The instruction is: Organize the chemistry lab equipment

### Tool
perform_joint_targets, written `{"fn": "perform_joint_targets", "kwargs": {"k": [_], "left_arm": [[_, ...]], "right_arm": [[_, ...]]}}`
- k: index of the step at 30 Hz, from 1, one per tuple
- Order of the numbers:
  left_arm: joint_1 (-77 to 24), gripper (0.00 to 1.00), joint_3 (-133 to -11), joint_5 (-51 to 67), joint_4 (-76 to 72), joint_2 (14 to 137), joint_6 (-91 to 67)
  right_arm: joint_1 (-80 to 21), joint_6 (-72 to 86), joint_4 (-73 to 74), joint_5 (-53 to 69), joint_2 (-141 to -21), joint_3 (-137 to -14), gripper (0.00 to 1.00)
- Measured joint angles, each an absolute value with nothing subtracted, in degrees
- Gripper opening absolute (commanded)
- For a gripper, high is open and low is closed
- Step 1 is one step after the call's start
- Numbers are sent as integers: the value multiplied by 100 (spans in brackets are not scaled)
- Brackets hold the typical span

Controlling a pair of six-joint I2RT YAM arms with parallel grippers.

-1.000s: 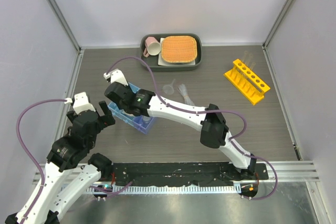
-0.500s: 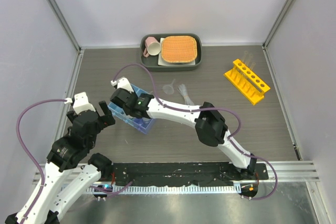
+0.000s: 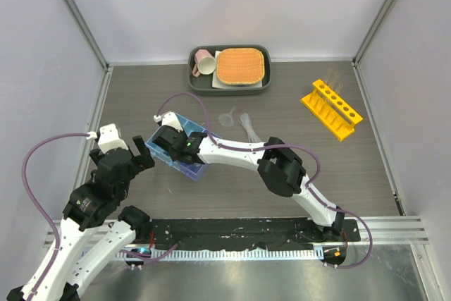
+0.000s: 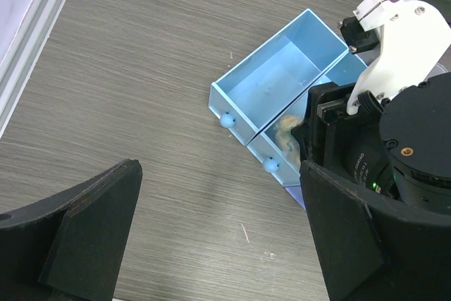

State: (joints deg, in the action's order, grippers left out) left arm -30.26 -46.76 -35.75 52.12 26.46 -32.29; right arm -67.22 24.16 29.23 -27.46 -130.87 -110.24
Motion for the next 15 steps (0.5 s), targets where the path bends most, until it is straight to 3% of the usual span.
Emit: {"fn": "perform_joint_targets", "kwargs": {"k": [15], "left_arm": [[-3026, 100, -4676, -3577, 5212, 2646, -3229]], "right_arm": [[-6711, 2263, 3553, -2681, -13386, -11799, 43]]}}
